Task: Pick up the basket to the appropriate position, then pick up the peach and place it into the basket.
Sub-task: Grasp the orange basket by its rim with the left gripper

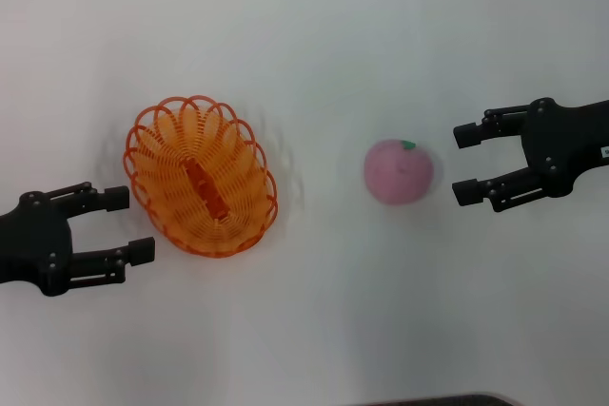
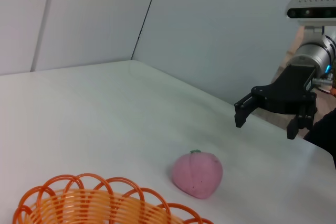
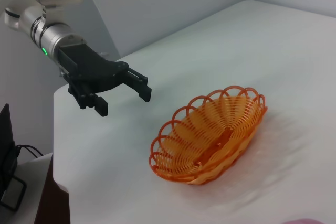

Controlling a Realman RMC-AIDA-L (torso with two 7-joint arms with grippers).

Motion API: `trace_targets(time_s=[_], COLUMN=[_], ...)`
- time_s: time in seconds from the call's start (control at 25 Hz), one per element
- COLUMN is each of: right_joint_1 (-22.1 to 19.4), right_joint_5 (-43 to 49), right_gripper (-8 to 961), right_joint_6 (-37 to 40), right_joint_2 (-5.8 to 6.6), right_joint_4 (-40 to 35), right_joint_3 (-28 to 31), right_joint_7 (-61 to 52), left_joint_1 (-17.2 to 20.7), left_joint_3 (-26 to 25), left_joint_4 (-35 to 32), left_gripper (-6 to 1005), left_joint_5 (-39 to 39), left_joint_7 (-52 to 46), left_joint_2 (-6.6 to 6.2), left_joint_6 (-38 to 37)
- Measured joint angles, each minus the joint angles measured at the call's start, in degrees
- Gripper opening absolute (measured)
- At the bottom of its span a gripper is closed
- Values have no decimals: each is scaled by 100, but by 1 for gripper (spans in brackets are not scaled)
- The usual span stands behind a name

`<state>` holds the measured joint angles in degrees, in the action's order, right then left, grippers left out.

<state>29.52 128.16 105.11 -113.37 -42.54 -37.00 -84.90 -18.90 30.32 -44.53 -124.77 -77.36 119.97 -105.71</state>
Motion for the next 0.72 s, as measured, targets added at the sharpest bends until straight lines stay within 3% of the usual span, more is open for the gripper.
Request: trace_targets(time_s=[0.72], right_joint_1=[19], right_joint_5=[-2], right_gripper=[914], right_joint_6=[-24], right_joint_2=[-1], right_joint_4=[4], right_joint_3=[0], right_joint_7=[0], left_joint_1=[-71], left_joint_3=[-82], left_joint_4=[-48], left_gripper=[841], left_joint_5=[55], left_joint_7=[-310], left_joint_2=[-12], left_joint_6=[-67])
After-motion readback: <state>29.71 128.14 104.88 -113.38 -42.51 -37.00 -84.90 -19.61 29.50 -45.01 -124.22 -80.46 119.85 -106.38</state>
